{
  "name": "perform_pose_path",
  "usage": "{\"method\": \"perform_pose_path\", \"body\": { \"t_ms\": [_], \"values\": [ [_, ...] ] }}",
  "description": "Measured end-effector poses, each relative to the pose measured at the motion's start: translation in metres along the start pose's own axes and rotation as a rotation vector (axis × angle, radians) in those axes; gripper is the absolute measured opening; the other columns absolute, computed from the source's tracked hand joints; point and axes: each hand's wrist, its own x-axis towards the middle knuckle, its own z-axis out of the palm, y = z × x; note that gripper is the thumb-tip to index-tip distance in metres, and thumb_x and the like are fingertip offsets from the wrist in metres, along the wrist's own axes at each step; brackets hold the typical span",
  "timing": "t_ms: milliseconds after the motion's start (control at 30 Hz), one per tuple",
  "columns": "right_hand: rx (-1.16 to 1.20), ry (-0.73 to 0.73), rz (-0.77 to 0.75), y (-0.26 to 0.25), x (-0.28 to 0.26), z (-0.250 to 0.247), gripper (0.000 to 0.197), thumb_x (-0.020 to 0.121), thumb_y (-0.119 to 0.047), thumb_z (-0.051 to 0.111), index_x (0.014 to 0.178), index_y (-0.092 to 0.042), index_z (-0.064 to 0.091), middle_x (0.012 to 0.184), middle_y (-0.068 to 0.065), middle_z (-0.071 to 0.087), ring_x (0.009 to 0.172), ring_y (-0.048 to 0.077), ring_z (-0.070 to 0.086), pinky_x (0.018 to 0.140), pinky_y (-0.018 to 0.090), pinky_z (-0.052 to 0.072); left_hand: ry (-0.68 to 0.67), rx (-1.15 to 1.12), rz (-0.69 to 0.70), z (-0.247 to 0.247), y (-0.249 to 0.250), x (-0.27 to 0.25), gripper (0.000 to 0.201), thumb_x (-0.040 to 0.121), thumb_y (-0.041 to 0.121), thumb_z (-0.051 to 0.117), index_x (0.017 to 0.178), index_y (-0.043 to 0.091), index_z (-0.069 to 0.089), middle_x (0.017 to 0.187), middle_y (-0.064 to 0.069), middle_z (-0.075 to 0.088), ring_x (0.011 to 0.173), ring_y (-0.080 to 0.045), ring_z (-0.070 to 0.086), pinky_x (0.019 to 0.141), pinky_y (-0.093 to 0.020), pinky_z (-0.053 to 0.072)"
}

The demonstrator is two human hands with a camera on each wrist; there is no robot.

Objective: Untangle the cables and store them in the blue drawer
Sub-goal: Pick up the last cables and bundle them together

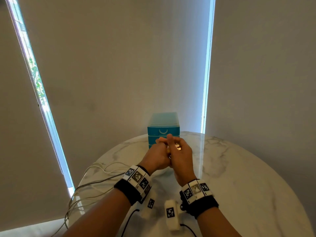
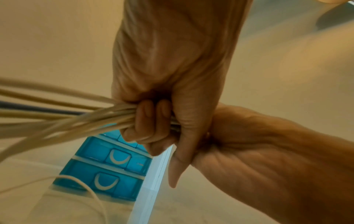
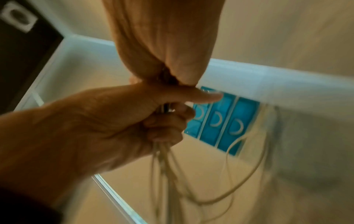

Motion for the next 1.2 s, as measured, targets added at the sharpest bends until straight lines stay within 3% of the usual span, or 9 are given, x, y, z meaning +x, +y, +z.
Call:
{"method": "perform_pose_path", "body": {
  "t_ms": [67,167,333,400,500,733,900,1033,1200],
  "values": [
    [0.173,0.116,0.140,0.006,0.003,0.002,0.039,0.098,-0.057,0.064,0.115,-0.021,0.067,0.110,0.003,0.080,0.106,0.023,0.078,0.089,0.047,0.066,0.000,-0.107,-0.037,0.005,-0.001,-0.003,0.073,0.089,0.008,0.084,0.149,0.017,0.043,0.121,0.006,0.062,0.116,-0.019,0.066,0.090,-0.025,0.049],
    [0.435,0.191,0.331,0.014,0.008,0.001,0.045,0.109,-0.046,0.056,0.123,-0.004,0.064,0.072,0.008,0.067,0.061,0.016,0.068,0.060,0.033,0.062,-0.038,-0.193,-0.065,0.007,-0.005,-0.007,0.096,0.083,0.008,0.087,0.153,0.019,0.021,0.119,0.004,0.063,0.107,-0.015,0.062,0.091,-0.026,0.046],
    [0.615,0.261,0.419,0.006,0.023,-0.020,0.037,0.109,-0.037,0.060,0.083,-0.012,0.055,0.055,-0.003,0.049,0.043,0.009,0.041,0.044,0.024,0.040,-0.337,0.092,-0.068,-0.006,-0.031,-0.023,0.049,0.083,0.064,0.083,0.108,0.024,0.071,0.099,0.007,0.074,0.088,-0.012,0.067,0.077,-0.028,0.051],
    [0.635,0.272,0.397,-0.001,0.032,-0.031,0.037,0.108,-0.037,0.063,0.082,-0.014,0.051,0.054,-0.004,0.050,0.042,0.009,0.038,0.043,0.023,0.035,-0.416,0.012,-0.062,-0.021,-0.045,-0.030,0.055,0.091,0.077,0.064,0.082,0.024,0.073,0.074,0.011,0.070,0.068,-0.008,0.062,0.070,-0.024,0.050],
    [0.640,0.260,0.344,-0.009,0.048,-0.038,0.035,0.107,-0.037,0.065,0.085,-0.016,0.050,0.056,-0.005,0.047,0.041,0.009,0.035,0.041,0.023,0.032,-0.459,-0.183,-0.078,-0.047,-0.055,-0.041,0.067,0.093,0.083,0.047,0.084,0.020,0.067,0.068,0.006,0.057,0.062,-0.010,0.048,0.070,-0.026,0.047],
    [0.002,0.080,0.320,-0.015,0.053,-0.028,0.042,0.106,-0.051,0.061,0.096,-0.010,0.068,0.080,0.006,0.069,0.077,0.022,0.064,0.077,0.037,0.057,-0.087,-0.039,-0.105,-0.057,-0.059,-0.046,0.066,0.112,0.062,0.023,0.077,0.023,0.063,0.075,0.010,0.062,0.066,-0.009,0.053,0.063,-0.025,0.043],
    [-0.727,-0.067,-0.287,-0.033,0.041,-0.011,0.037,0.101,-0.062,0.060,0.117,-0.028,0.065,0.125,-0.005,0.062,0.122,0.021,0.057,0.101,0.042,0.056,-0.051,0.043,-0.069,-0.058,-0.066,-0.041,0.060,0.116,0.046,0.029,0.089,0.014,0.071,0.097,-0.003,0.069,0.082,-0.016,0.061,0.083,-0.030,0.043],
    [-0.939,-0.663,-0.134,-0.022,0.015,0.025,0.071,0.101,-0.080,0.024,0.113,-0.025,0.068,0.106,-0.008,0.075,0.099,0.013,0.071,0.102,0.041,0.056,-0.037,-0.027,-0.057,-0.063,-0.069,-0.037,0.057,0.116,0.045,0.031,0.077,0.017,0.061,0.076,0.005,0.062,0.066,-0.012,0.052,0.065,-0.030,0.039],
    [-0.815,-0.650,-0.048,-0.028,0.008,0.032,0.081,0.095,-0.086,0.034,0.075,-0.014,0.066,0.066,-0.001,0.055,0.059,0.013,0.051,0.065,0.027,0.050,-0.029,-0.321,-0.043,-0.085,-0.087,-0.044,0.062,0.112,0.061,0.032,0.075,0.021,0.062,0.062,0.012,0.053,0.054,-0.008,0.043,0.053,-0.023,0.037]
  ]
}}
